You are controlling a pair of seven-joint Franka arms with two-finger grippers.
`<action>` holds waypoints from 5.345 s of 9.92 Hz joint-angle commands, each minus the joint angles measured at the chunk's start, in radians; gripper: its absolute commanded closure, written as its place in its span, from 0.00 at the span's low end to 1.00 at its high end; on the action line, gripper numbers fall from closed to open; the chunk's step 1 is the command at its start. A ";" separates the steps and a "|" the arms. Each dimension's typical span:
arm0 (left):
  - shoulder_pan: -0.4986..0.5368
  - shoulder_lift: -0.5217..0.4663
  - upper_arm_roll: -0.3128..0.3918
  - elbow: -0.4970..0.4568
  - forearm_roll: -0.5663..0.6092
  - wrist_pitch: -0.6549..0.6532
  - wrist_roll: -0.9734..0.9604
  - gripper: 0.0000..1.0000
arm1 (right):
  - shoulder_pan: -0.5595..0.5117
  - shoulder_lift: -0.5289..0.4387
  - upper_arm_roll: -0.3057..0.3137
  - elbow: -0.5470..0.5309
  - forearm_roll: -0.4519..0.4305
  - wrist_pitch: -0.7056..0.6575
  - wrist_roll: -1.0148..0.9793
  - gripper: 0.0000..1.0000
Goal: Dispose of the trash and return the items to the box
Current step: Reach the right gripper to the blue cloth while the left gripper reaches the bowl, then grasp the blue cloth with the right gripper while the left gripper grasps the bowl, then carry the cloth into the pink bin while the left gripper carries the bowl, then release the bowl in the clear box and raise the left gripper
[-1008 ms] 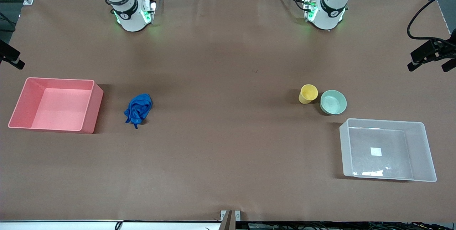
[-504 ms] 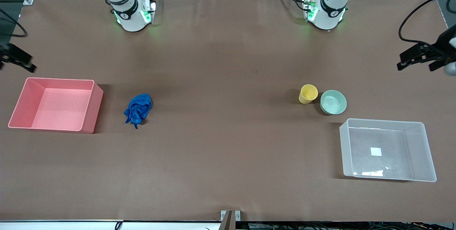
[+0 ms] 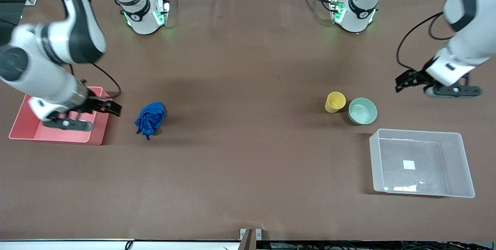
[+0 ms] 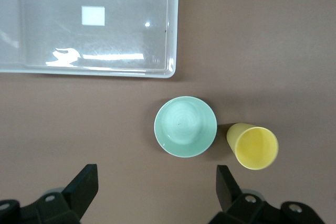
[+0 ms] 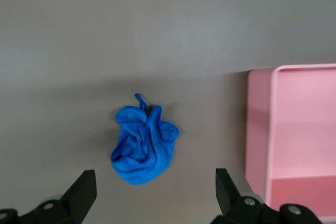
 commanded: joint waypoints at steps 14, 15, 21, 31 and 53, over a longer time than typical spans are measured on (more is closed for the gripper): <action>0.006 0.412 -0.007 -0.189 0.008 0.603 0.024 1.00 | 0.063 0.206 -0.005 -0.281 -0.003 0.497 0.018 0.88; 0.006 0.393 -0.008 -0.192 0.008 0.598 0.024 1.00 | 0.044 0.206 -0.005 -0.276 0.005 0.496 0.020 0.99; 0.003 0.221 0.011 0.019 0.005 0.232 0.064 1.00 | -0.058 0.012 -0.013 0.083 0.010 -0.181 -0.008 0.99; 0.003 0.781 0.318 0.713 -0.420 -0.052 0.559 1.00 | -0.490 0.151 -0.010 -0.134 0.000 0.249 -0.624 0.91; -0.021 0.271 -0.039 0.123 -0.086 0.053 0.167 0.00 | -0.258 -0.186 -0.004 0.474 0.017 -0.616 -0.203 0.00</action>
